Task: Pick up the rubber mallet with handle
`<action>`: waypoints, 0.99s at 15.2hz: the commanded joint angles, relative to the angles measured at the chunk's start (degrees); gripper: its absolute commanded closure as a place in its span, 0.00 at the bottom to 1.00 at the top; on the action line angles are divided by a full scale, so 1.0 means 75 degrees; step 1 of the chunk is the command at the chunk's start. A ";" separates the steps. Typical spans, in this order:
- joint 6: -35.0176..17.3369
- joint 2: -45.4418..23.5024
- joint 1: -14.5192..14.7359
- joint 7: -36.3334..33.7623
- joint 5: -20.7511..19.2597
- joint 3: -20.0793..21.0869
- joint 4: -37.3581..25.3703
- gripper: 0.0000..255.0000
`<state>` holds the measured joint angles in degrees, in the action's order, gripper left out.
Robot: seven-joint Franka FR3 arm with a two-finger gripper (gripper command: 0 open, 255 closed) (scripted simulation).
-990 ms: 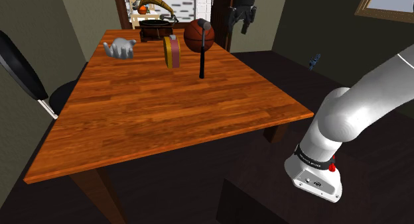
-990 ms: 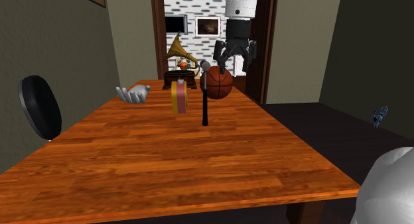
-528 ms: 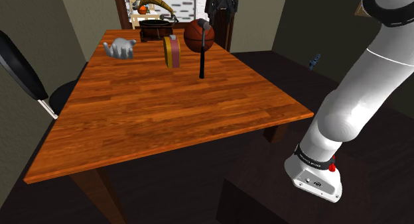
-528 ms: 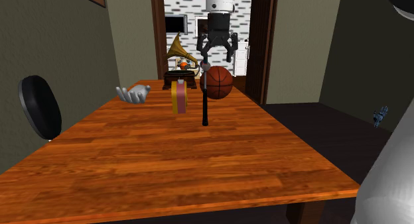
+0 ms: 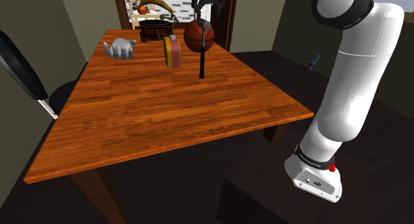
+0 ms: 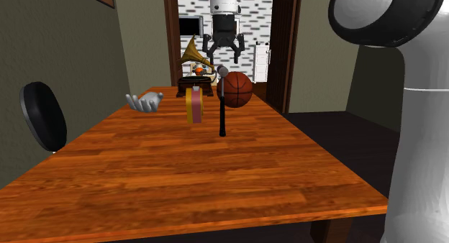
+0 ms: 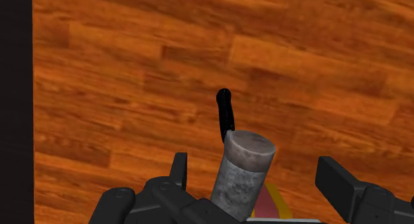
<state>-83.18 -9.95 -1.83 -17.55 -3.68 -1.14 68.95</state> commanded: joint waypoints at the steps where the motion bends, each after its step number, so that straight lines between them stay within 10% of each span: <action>1: -0.0222 0.0070 0.0005 -0.0033 -0.0002 0.0003 0.0291 0.00; 6: -0.0683 0.0276 0.0005 -0.0062 -0.0004 0.0004 0.0959 0.00; 7: -0.0674 0.0270 0.0006 -0.0063 -0.0004 0.0005 0.0945 1.00; 15: -0.0667 0.0267 0.0009 -0.0068 -0.0004 0.0007 0.0936 1.00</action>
<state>-88.20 -7.92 -1.75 -18.05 -3.69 -1.07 75.94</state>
